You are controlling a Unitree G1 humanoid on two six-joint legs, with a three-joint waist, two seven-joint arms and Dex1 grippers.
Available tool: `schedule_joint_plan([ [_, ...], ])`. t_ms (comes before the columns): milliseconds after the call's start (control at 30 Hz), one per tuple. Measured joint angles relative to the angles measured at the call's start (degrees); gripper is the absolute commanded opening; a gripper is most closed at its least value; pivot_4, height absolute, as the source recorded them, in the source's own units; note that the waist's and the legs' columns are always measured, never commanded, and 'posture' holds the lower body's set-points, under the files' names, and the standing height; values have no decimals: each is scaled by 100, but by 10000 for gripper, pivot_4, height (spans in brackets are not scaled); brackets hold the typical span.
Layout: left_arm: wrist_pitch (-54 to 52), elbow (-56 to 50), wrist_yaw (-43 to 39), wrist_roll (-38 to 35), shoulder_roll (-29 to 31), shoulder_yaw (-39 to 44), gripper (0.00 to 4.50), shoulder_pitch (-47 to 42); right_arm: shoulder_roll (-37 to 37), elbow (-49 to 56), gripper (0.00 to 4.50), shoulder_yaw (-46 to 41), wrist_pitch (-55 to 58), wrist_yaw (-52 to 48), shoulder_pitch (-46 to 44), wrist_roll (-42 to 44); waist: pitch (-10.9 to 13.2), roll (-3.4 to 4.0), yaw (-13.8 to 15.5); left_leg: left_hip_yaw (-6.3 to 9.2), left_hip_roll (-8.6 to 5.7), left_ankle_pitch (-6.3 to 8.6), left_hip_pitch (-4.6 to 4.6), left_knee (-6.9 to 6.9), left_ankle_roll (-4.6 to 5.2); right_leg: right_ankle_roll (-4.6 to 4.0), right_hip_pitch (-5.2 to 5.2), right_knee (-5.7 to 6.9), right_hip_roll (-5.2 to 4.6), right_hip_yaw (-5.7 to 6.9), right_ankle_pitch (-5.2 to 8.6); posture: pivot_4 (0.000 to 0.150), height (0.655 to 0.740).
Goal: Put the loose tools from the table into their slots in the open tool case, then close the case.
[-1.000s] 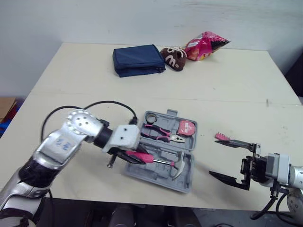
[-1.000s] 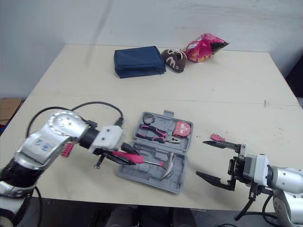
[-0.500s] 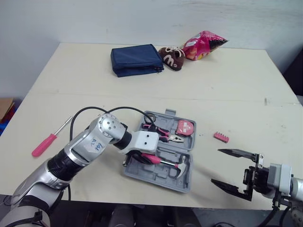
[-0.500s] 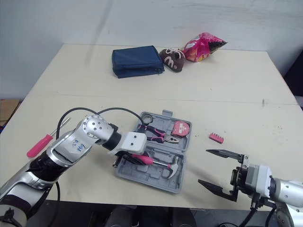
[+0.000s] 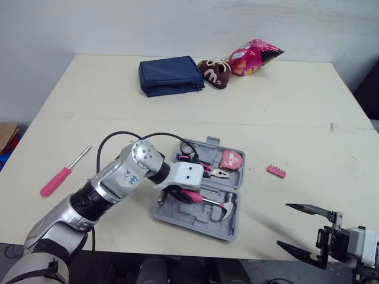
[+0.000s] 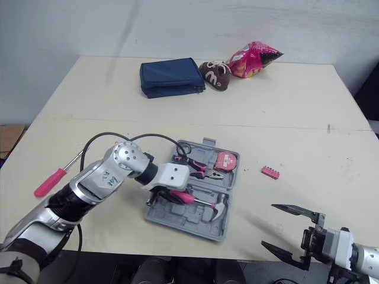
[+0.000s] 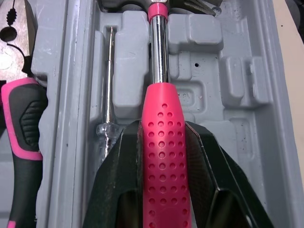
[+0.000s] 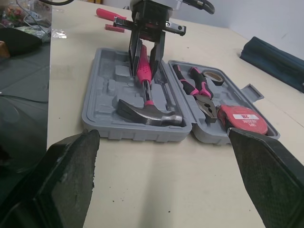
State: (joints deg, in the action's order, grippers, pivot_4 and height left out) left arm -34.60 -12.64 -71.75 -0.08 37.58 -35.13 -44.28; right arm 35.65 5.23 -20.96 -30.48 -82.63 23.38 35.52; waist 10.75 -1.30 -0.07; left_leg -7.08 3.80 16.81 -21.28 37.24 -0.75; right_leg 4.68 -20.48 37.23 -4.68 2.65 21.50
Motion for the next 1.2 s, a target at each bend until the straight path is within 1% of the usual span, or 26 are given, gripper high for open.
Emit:
schedule_joint_plan([
  [33,35,0,-18,13,3,0,5784,2,-23,-50,45000,5,-59,-18,3,-3,0,0,0,0,0,0,0,0,0,0,0,0,0,0,0,1500,7400],
  [100,93,0,-36,18,4,10,15992,18,-56,-122,45000,21,-125,-46,23,-13,0,0,-3,0,0,0,0,-1,0,-1,0,1,-2,0,1,1500,7400],
  [167,168,-1,3,-8,-59,86,23461,91,-71,-137,45000,38,-207,-53,43,-17,0,1,-3,0,1,0,2,0,0,-3,0,5,-6,0,2,1500,7400],
  [267,460,-10,71,-239,-207,347,37238,229,-81,-174,45000,45,-325,-69,49,-20,0,0,-1,2,1,0,1,3,0,-4,0,8,-16,1,2,1500,7400],
  [400,884,-58,-9,-696,-200,987,37238,356,-123,-375,45000,56,-497,-177,119,-22,-1,1,-10,2,1,-1,5,4,-1,-7,0,13,-15,1,4,1500,7400],
  [500,1213,-56,-7,-934,-206,1347,37238,617,-120,-373,45000,58,-559,-183,116,-21,-2,4,-18,1,1,-1,9,4,-2,-7,2,15,-15,1,4,1500,7400],
  [533,1285,-49,6,-1017,-243,1433,34798,747,-117,-366,45000,60,-552,-172,115,-21,-2,4,-14,2,1,-1,8,4,-2,-7,2,17,-15,1,4,1500,7400],
  [600,1300,-44,69,-1290,-354,1634,28500,1047,-38,-255,45000,80,-407,-88,72,-24,-2,4,-15,2,1,-1,8,6,-2,-7,2,18,-18,1,4,1500,7400],
  [667,1267,-39,158,-1530,-440,1840,19335,1370,82,-29,45000,87,-192,65,-18,-26,-3,5,-23,3,2,-1,10,7,-2,-7,2,19,-17,1,4,1500,7400],
  [767,1310,7,292,-1544,-487,1881,3942,1684,191,171,45000,88,-16,202,-60,-26,-3,5,-4,8,2,-2,8,7,-5,-7,2,20,-13,5,4,1500,7400],
  [800,1344,9,366,-1518,-494,1882,549,1756,194,200,45000,88,42,230,-62,-26,-3,4,10,9,2,-2,7,7,-5,-7,3,19,-14,7,4,1500,7400],
  [1000,1471,255,777,-1180,-545,1761,549,1934,212,354,45000,88,231,353,-59,-34,-3,5,5,7,-1,-1,6,6,-3,-7,3,18,-16,6,4,1500,7400],
  [1200,1604,280,798,-986,-575,1503,549,1952,300,587,45000,88,460,520,-49,-90,-4,6,-7,6,2,-3,9,5,-6,-7,3,20,-11,5,4,1500,7400],
])
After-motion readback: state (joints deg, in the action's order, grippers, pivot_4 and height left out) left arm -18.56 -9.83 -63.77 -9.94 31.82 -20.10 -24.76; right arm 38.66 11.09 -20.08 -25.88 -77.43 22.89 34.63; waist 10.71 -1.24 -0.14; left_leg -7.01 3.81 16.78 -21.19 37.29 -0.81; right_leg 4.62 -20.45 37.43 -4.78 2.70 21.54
